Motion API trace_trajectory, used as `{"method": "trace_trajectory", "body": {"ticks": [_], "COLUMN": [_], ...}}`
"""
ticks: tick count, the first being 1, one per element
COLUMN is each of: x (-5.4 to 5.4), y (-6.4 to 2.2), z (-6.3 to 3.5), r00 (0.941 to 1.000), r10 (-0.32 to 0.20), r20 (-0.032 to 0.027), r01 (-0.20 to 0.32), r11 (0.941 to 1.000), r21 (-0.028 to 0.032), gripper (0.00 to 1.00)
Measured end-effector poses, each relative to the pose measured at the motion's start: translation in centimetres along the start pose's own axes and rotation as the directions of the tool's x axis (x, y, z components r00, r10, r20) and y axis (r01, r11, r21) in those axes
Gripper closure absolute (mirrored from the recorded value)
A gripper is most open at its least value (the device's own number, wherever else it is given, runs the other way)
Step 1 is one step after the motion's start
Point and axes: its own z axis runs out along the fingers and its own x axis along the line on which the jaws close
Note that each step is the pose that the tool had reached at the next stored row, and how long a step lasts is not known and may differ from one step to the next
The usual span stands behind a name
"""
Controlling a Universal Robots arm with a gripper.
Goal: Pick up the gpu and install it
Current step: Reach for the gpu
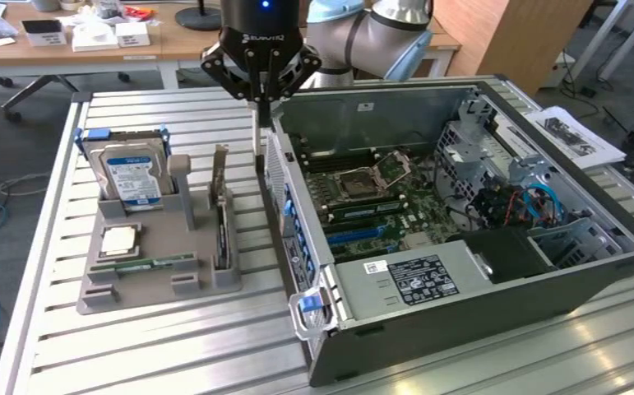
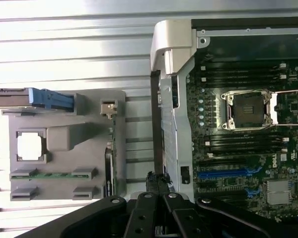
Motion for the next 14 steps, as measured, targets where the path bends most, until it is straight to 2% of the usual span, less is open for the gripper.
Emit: {"method": "trace_trajectory", "body": {"ticks": [14], "x": [3.6], "y": [-0.28], "z": [-0.02], "r00": [1.0], "r10": [0.0], "r20": [0.0], "r01": [0.0], "r11": [1.0], "r21": [0.0001], "gripper": [0.89]}}
